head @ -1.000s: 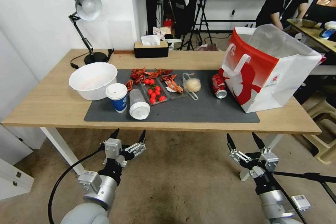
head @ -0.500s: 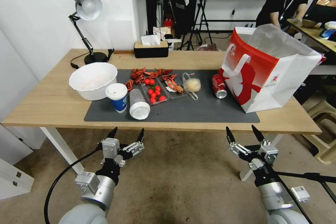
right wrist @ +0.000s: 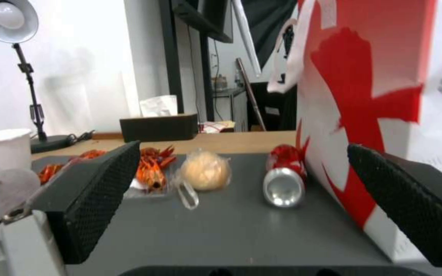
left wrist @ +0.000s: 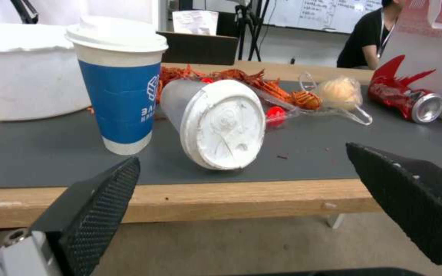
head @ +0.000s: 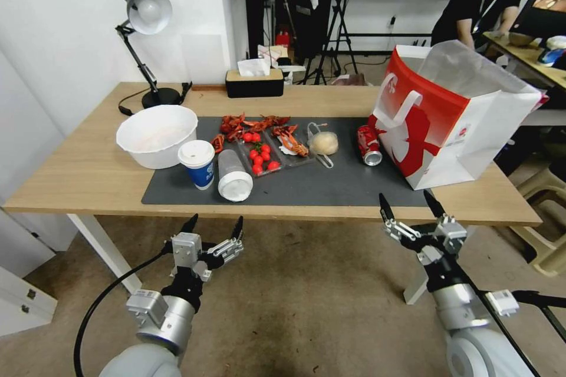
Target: Pick up the trash from the table and place it into the takeout bag.
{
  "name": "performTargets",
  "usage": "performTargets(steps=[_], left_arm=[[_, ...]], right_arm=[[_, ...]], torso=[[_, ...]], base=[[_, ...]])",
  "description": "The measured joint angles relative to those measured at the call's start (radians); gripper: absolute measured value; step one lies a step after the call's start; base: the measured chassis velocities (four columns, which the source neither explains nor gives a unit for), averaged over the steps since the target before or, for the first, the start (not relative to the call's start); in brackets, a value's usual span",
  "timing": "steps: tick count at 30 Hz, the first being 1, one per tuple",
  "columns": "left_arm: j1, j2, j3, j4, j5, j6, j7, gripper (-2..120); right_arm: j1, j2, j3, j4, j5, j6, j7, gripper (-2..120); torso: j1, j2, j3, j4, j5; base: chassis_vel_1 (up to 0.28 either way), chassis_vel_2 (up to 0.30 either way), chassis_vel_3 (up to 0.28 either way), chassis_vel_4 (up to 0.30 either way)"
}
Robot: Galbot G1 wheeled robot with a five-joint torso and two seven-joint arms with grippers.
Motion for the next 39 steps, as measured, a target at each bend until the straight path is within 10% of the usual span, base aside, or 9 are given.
performTargets(steps=[39], left_arm=[[0.028, -0.043, -0.006, -0.003, 0.052, -0.002, 0.004, 100]], right_arm=[[0.603, -0.126, -0.285, -0.208, 0.123, -0.553, 0.39, 100]], torso=[[0.0, 0.0, 0.0, 0.0001, 0.0]], base=[[0.0, 0.0, 0.0, 0.0]])
